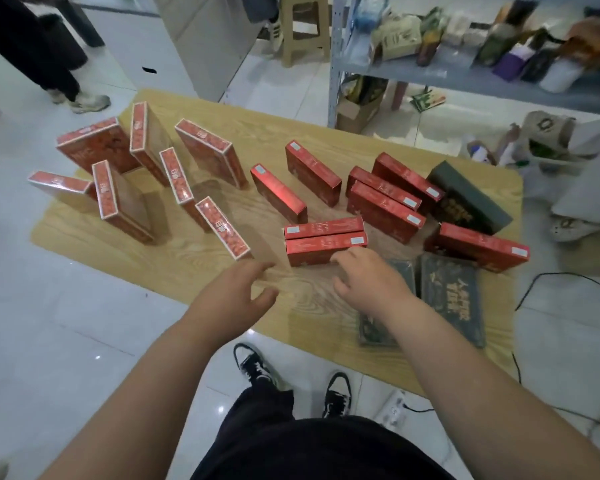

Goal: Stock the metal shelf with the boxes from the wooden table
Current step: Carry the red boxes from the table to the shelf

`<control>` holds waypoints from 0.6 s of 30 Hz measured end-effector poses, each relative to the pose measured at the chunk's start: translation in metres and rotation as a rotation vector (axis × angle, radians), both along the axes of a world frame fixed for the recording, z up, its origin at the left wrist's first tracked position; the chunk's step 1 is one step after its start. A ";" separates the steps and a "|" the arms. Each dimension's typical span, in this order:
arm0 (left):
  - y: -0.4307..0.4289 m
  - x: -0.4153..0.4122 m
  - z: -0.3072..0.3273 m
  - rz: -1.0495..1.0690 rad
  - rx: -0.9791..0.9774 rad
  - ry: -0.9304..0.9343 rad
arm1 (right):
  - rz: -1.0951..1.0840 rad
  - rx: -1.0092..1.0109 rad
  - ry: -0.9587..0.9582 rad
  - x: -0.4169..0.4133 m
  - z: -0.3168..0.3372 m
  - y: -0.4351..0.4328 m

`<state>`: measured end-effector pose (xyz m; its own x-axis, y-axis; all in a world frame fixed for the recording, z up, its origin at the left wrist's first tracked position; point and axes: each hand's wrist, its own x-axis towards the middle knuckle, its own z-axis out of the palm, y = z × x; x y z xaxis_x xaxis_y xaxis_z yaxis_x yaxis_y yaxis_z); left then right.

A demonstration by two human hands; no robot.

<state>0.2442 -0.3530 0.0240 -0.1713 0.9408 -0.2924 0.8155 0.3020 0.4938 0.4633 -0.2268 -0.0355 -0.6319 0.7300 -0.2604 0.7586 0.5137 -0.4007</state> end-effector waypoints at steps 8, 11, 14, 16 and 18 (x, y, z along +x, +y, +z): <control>0.135 -0.091 -0.011 -0.063 0.071 0.107 | -0.358 -0.033 -0.096 -0.020 -0.025 0.042; 0.187 -0.111 -0.029 -0.242 0.064 0.181 | -0.448 -0.105 -0.157 -0.027 -0.033 0.053; 0.226 -0.117 -0.049 -0.409 -0.033 0.290 | -0.524 -0.154 -0.150 -0.032 -0.039 0.059; 0.247 -0.117 -0.063 -0.534 -0.088 0.381 | -0.546 -0.172 -0.108 -0.036 -0.040 0.061; 0.263 -0.120 -0.080 -0.628 -0.158 0.464 | -0.562 -0.182 -0.068 -0.038 -0.040 0.064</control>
